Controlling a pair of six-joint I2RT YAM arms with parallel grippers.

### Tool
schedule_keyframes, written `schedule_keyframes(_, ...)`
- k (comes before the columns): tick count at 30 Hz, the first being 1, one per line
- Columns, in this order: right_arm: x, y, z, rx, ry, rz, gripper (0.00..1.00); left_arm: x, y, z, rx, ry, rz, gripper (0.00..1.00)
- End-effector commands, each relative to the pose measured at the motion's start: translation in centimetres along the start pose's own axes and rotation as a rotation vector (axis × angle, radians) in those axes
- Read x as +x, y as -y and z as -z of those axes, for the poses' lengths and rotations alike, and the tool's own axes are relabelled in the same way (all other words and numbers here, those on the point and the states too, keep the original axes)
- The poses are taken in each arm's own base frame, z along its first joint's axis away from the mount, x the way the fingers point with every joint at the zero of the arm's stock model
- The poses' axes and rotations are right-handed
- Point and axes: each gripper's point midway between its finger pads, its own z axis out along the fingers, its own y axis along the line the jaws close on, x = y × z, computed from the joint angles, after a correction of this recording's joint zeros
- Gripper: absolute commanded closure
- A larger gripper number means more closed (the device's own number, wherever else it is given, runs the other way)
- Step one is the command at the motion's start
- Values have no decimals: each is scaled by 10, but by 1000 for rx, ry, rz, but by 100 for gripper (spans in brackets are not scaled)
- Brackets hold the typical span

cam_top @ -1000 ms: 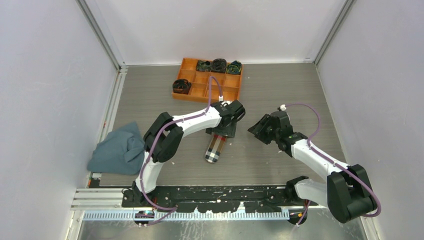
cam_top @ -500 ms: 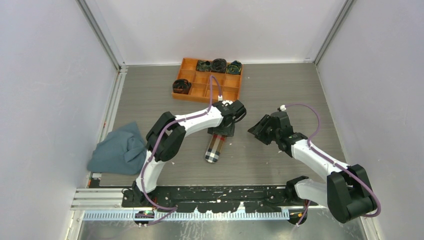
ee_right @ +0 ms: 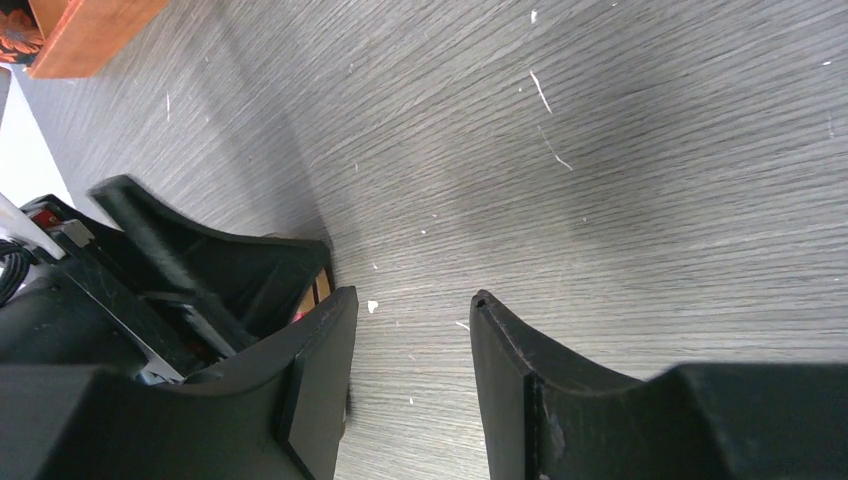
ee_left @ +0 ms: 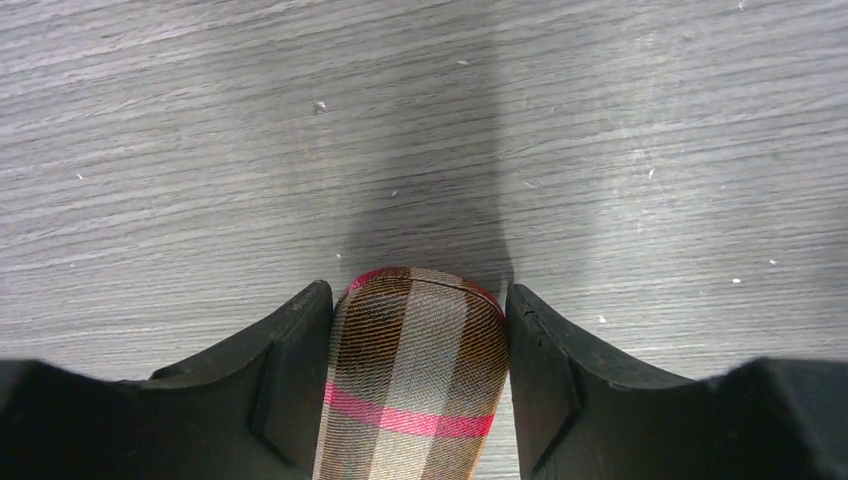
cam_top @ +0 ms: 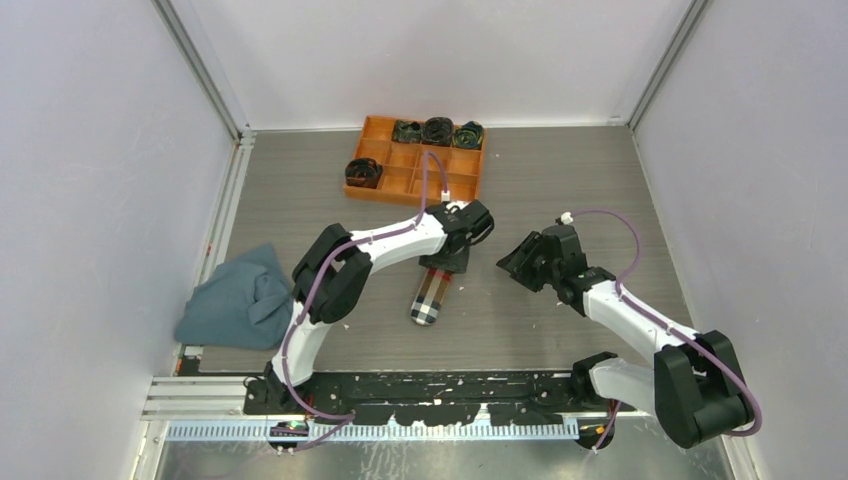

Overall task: Organize the sunglasses
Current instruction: Adjust the sunglasses case at the center of the board, then reset both arms

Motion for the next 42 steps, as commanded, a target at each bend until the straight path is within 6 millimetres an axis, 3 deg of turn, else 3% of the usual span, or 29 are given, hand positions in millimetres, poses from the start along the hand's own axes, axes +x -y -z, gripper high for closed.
schedule_keyframes(1, -5, -4, 6, -26, 23, 14, 49, -7, 16, 13, 71, 30, -35, 28)
schedule_keyframes(3, -5, -3, 5, -23, 23, 10, 48, -8, 16, 18, 77, 33, -44, 5)
schedule_keyframes(4, -5, -3, 5, -23, 23, 9, 48, -8, 16, 20, 77, 33, -45, 1)
schedule_keyframes(10, -3, -1, 5, -22, 18, 6, 48, 2, 6, 30, 73, 18, -28, 0)
schedule_keyframes(15, -4, -2, 6, -24, 22, 5, 48, 19, 0, 23, 63, -12, -40, 3)
schedule_keyframes(17, -4, -3, 6, -26, 20, 4, 48, 23, 1, 19, 59, -27, -53, 13)
schedule_keyframes(18, -4, -3, 6, -28, 19, 4, 48, 24, 2, 17, 59, -33, -60, 24)
schedule_keyframes(21, -4, -3, 6, -30, 19, 2, 48, 21, 6, 17, 82, -24, -73, 83)
schedule_keyframes(22, -4, -3, 7, -30, 21, 1, 48, 19, 7, 19, 91, -17, -80, 96)
schedule_keyframes(24, -4, -3, 9, -30, 26, 2, 48, 15, 11, 23, 123, -2, -99, 99)
schedule_keyframes(25, -5, -2, 10, -29, 29, 2, 48, 13, 12, 26, 134, 6, -108, 97)
schedule_keyframes(26, -4, -3, 10, -30, 29, 5, 48, 10, 11, 31, 141, 19, -114, 79)
schedule_keyframes(28, -5, -1, 11, -24, 33, 5, 48, 5, 10, 40, 148, 32, -129, 32)
schedule_keyframes(30, -5, 0, 12, -23, 33, 6, 48, 1, 6, 52, 145, 32, -139, 3)
schedule_keyframes(36, -11, -5, 19, -36, 60, 42, 48, 0, -6, 103, 239, 74, -115, 0)
schedule_keyframes(42, -54, -9, 59, 70, 212, 205, 46, -2, -42, 166, 378, 250, -30, 0)
